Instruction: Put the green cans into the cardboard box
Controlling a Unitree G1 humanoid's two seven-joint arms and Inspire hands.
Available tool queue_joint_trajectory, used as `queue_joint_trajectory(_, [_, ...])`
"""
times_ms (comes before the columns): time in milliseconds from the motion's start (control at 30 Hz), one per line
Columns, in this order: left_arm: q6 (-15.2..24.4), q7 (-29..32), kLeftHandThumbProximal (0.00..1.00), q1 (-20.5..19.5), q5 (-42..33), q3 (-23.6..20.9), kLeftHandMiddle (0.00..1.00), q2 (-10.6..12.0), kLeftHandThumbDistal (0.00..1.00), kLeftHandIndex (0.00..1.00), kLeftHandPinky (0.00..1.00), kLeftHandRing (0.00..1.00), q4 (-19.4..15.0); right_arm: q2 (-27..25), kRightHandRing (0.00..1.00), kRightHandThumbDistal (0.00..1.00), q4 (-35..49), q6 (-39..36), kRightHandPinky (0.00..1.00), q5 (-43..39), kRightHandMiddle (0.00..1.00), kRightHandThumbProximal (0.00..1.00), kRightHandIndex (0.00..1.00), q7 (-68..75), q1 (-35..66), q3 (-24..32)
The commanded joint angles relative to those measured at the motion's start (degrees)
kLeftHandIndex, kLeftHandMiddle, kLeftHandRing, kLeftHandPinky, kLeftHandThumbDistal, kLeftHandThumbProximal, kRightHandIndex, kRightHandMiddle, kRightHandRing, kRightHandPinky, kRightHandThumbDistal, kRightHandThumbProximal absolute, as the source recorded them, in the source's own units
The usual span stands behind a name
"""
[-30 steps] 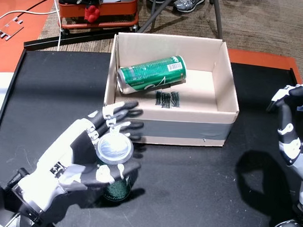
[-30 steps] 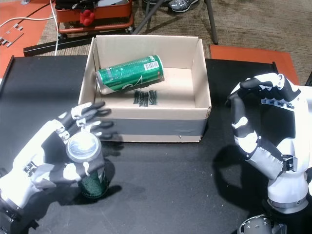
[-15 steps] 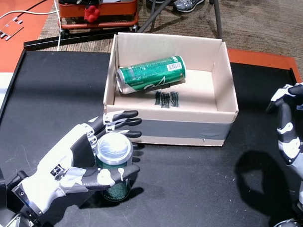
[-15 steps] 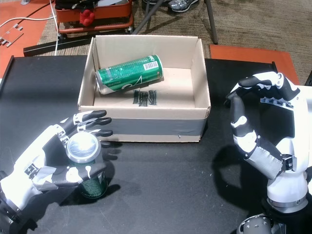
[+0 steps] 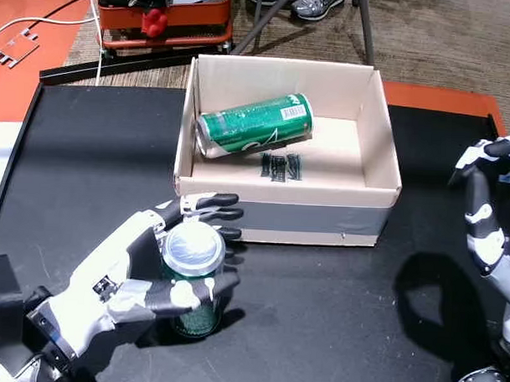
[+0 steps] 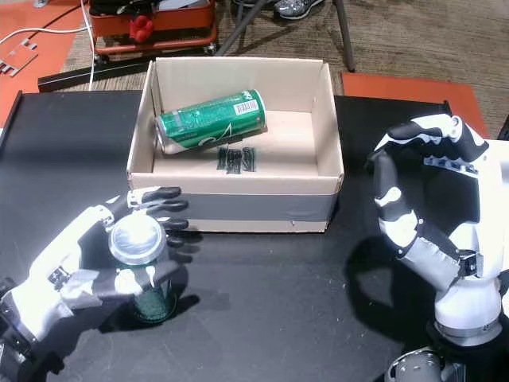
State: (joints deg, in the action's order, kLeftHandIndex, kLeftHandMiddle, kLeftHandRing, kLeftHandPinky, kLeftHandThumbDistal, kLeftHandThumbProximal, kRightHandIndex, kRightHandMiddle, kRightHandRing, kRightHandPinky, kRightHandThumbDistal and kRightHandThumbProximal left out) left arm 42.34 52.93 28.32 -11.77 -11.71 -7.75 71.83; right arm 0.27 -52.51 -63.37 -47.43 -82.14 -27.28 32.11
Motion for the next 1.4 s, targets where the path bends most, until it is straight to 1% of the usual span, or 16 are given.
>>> queue_joint_trajectory(0, [-0.7, -0.5, 0.02, 0.2, 0.9, 0.2, 0.79, -0.4, 0.78, 0.73, 0.81, 0.83, 0.7, 0.2, 0.42, 0.61, 0.5, 0.1, 0.53, 0.0, 0.33, 0.00, 0.28, 0.2, 0.5, -0.1])
queue_joint_trajectory(100, [-0.5, -1.3, 0.03, 0.3, 1.9, 0.3, 0.78, -0.5, 0.79, 0.73, 0.81, 0.83, 0.7, 0.2, 0.42, 0.61, 0.6, 0.1, 0.53, 0.2, 0.33, 0.01, 0.28, 0.5, 0.5, -0.2])
queue_joint_trajectory(167, [-0.6, -1.8, 0.02, 0.3, 2.6, 0.6, 0.79, -0.6, 0.77, 0.73, 0.81, 0.83, 0.8, 0.1, 0.42, 0.60, 0.5, 0.0, 0.53, 0.4, 0.33, 0.00, 0.28, 0.7, 0.6, -0.2])
queue_joint_trajectory(267, [-1.3, -2.9, 0.02, 0.4, 3.4, 1.1, 0.77, -0.7, 0.81, 0.73, 0.80, 0.81, 1.1, 0.1, 0.43, 0.58, 0.2, -0.1, 0.53, -0.1, 0.34, 0.01, 0.30, 0.1, 0.3, 0.1])
queue_joint_trajectory(433, [-3.2, -3.6, 0.01, 0.4, 4.5, 1.9, 0.78, -1.0, 0.78, 0.73, 0.80, 0.82, 1.3, 0.1, 0.43, 0.58, 0.5, -0.1, 0.53, 0.6, 0.34, 0.01, 0.31, 1.2, 0.7, -0.1])
queue_joint_trajectory(533, [-3.6, -3.5, 0.00, 0.2, 4.7, 2.3, 0.78, -1.2, 0.76, 0.72, 0.80, 0.82, 1.3, 0.2, 0.42, 0.58, 0.7, 0.0, 0.52, 0.9, 0.34, 0.01, 0.30, 1.9, 0.9, -0.3])
queue_joint_trajectory(667, [-4.2, -3.9, 0.00, -0.1, 5.4, 2.8, 0.77, -1.3, 0.75, 0.72, 0.79, 0.82, 1.4, 0.2, 0.42, 0.57, 0.6, 0.6, 0.53, 0.8, 0.34, 0.00, 0.30, 2.0, 1.0, -0.6])
queue_joint_trajectory(733, [-4.1, -4.4, 0.00, -0.1, 6.0, 3.1, 0.77, -1.3, 0.73, 0.72, 0.79, 0.81, 1.4, 0.2, 0.43, 0.57, 0.5, 0.5, 0.53, 0.7, 0.34, 0.00, 0.30, 1.8, 0.9, -0.5])
queue_joint_trajectory(800, [-3.8, -4.9, 0.00, -0.2, 6.4, 3.3, 0.77, -1.1, 0.74, 0.72, 0.79, 0.80, 1.4, 0.2, 0.43, 0.57, 0.6, 0.6, 0.53, 0.4, 0.34, 0.00, 0.30, 1.5, 0.7, -0.4])
queue_joint_trajectory(833, [-3.6, -5.1, 0.00, -0.2, 6.6, 3.4, 0.76, -1.0, 0.75, 0.72, 0.79, 0.80, 1.5, 0.2, 0.43, 0.59, 0.6, 1.0, 0.53, 0.4, 0.34, 0.00, 0.30, 1.5, 0.7, -0.5])
queue_joint_trajectory(1033, [-3.3, -5.3, 0.01, -0.4, 7.2, 3.7, 0.76, -0.6, 0.76, 0.72, 0.77, 0.79, 1.8, 0.1, 0.43, 0.60, 0.6, 1.7, 0.53, 0.7, 0.34, 0.00, 0.30, 1.7, 1.0, -0.4])
queue_joint_trajectory(1100, [-3.5, -5.3, 0.01, -0.4, 7.3, 3.6, 0.76, -0.6, 0.76, 0.72, 0.77, 0.79, 1.9, 0.2, 0.44, 0.57, 0.6, 1.6, 0.54, 0.5, 0.34, 0.00, 0.31, 1.5, 1.0, -0.3])
queue_joint_trajectory(1167, [-3.6, -5.3, 0.02, -0.4, 7.3, 3.5, 0.76, -0.5, 0.76, 0.73, 0.77, 0.79, 1.9, 0.2, 0.43, 0.58, 0.5, 1.5, 0.53, 0.5, 0.34, 0.01, 0.30, 1.5, 1.0, -0.3])
queue_joint_trajectory(1233, [-3.7, -5.4, 0.00, -0.4, 7.3, 3.5, 0.76, -0.4, 0.75, 0.73, 0.76, 0.78, 1.9, 0.3, 0.43, 0.58, 0.4, 1.2, 0.53, 0.7, 0.34, 0.02, 0.31, 1.8, 1.0, -0.3])
queue_joint_trajectory(1367, [-3.7, -5.7, 0.00, -0.4, 6.8, 3.0, 0.75, -0.1, 0.75, 0.72, 0.74, 0.76, 1.9, 0.2, 0.44, 0.60, 0.0, 1.0, 0.53, 0.7, 0.35, 0.00, 0.31, 1.8, 0.9, -0.1])
